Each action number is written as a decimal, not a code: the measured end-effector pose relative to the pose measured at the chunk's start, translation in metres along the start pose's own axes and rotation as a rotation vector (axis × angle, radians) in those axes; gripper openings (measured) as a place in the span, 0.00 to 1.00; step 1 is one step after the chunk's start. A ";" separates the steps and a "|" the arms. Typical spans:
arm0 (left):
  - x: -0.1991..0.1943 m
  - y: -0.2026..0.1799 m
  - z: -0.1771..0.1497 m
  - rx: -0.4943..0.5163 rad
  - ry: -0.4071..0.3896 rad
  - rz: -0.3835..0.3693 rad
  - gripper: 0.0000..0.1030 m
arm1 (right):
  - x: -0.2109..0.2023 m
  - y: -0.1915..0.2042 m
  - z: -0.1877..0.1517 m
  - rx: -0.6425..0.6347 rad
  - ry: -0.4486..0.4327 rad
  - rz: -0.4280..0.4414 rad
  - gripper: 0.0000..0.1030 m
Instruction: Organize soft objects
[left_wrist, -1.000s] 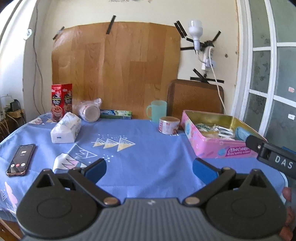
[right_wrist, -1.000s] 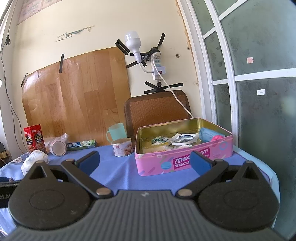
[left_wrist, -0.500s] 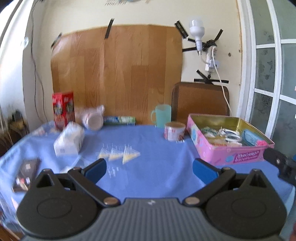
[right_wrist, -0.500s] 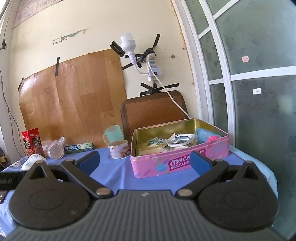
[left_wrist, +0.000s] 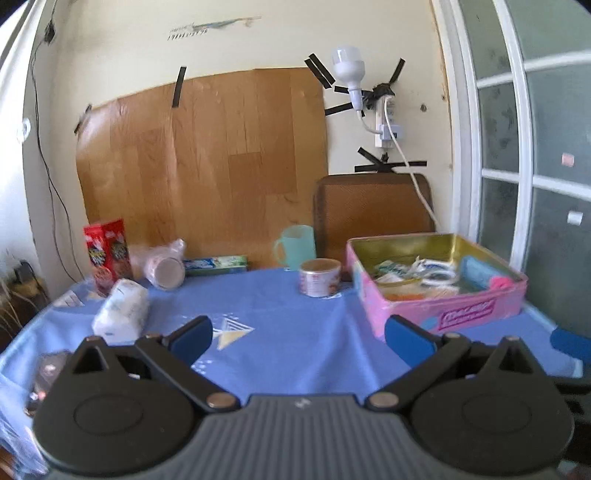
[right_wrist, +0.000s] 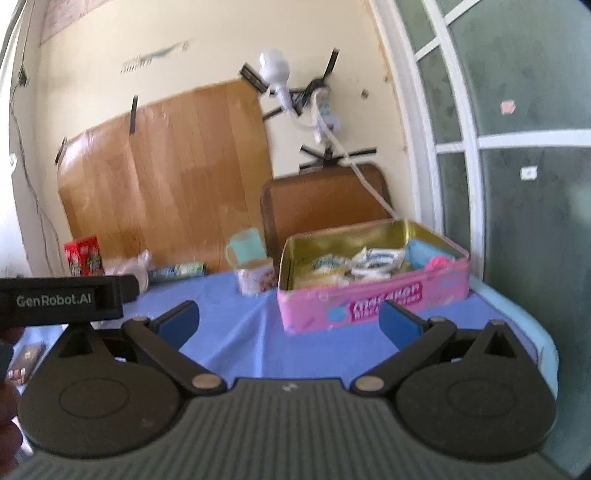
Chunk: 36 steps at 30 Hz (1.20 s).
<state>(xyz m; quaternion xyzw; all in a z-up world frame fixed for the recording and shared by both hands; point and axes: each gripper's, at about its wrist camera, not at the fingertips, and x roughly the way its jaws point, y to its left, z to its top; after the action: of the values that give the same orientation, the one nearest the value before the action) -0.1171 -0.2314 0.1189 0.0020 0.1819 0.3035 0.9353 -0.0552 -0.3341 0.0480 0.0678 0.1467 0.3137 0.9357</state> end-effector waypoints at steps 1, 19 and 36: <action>-0.001 0.002 0.001 -0.006 0.001 -0.002 1.00 | 0.001 -0.002 0.000 0.013 0.004 -0.001 1.00; 0.009 0.037 -0.002 -0.102 0.039 0.090 1.00 | -0.007 -0.005 0.003 0.060 -0.081 -0.043 1.00; 0.013 0.034 -0.008 -0.087 0.071 0.056 1.00 | -0.004 -0.005 0.002 0.070 -0.059 -0.058 1.00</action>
<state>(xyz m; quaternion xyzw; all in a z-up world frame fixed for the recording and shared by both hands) -0.1289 -0.1971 0.1106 -0.0443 0.2018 0.3369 0.9186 -0.0547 -0.3404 0.0495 0.1054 0.1318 0.2792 0.9453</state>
